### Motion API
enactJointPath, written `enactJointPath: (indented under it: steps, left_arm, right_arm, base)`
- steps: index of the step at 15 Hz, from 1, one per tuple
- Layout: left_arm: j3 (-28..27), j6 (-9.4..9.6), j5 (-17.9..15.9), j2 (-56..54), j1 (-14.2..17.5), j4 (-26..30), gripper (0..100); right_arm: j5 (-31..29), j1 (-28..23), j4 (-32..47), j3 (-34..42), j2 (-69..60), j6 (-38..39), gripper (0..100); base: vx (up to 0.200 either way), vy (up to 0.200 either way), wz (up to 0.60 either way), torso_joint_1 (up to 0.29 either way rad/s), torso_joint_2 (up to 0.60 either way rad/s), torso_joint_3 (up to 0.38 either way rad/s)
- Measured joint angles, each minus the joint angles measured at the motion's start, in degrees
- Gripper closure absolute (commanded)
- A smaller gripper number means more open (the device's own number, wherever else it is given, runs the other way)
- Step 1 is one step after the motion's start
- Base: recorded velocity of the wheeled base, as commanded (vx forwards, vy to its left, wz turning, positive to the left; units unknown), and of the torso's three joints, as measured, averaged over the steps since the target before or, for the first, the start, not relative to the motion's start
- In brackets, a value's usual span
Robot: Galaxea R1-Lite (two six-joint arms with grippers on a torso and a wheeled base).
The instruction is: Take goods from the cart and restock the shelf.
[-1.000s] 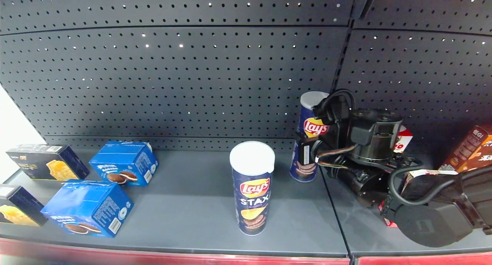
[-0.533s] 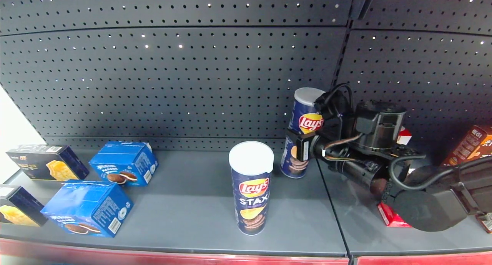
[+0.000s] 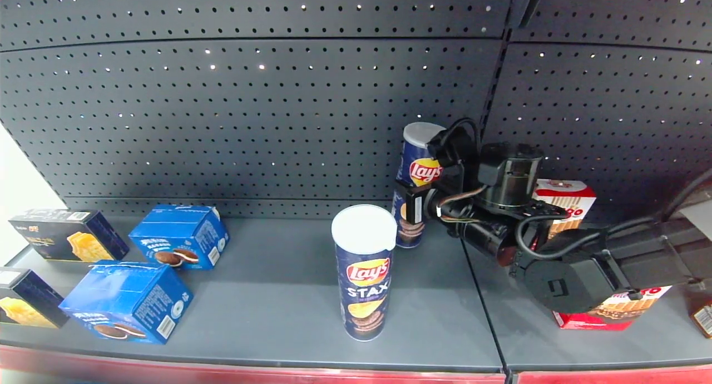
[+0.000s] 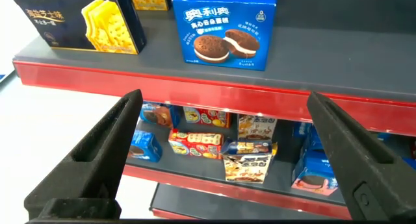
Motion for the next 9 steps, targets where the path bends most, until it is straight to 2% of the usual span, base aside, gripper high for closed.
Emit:
enactJointPath:
  steps: [9]
  left_arm:
    - [0.00,-0.02,0.02,0.01,0.00,0.02,0]
  right_arm:
    - [-0.09,3.50,0.93,-8.95,7.08,-1.69,100]
  base:
    - [0.000,0.000,0.00,0.000,0.00,0.000]
